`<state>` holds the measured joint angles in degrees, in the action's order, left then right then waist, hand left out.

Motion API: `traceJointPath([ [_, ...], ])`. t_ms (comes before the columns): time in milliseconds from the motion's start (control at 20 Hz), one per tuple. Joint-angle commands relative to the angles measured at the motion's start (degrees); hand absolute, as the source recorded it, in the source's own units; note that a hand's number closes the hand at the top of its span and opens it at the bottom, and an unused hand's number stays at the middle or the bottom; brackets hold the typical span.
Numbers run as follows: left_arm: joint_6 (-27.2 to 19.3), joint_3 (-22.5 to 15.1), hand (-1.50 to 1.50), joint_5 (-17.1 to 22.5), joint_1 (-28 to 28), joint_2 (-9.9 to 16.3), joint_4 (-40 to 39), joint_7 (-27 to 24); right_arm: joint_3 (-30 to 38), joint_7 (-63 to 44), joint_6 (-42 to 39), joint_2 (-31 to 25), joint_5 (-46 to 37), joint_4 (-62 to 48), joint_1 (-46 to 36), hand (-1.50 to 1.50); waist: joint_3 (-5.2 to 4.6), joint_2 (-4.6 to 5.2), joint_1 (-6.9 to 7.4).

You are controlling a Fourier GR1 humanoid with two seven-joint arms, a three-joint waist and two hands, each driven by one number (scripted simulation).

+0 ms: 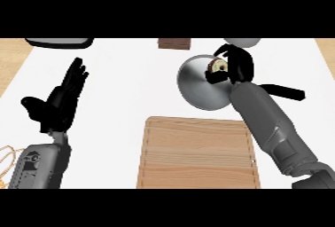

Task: Pick the cupcake from the cutting board and place it in the pan

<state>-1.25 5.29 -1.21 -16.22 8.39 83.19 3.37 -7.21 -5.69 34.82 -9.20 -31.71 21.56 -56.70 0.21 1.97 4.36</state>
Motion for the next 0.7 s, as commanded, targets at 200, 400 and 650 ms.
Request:
traceJointPath([
  [200, -0.21, -0.17, 0.00, -0.30, -1.66, 0.00, -0.53, 0.86, 7.99, 13.70, -13.28, -1.33, 9.14, -6.36, 0.71, -1.50, 0.04, 0.30, 0.21],
  [400, -0.50, -1.06, 0.00, -0.71, 0.03, -1.15, -0.49, -0.03, 10.41, 20.30, -6.90, 0.71, 10.29, -6.70, 1.61, -1.50, 0.01, -0.03, 0.00],
  [650, -0.13, 1.36, 0.00, 0.43, 1.28, 1.25, 1.79, 1.61, 17.54, 28.28, -8.12, -0.26, 17.56, -2.21, 1.86, -1.50, -0.05, -1.21, -1.83],
])
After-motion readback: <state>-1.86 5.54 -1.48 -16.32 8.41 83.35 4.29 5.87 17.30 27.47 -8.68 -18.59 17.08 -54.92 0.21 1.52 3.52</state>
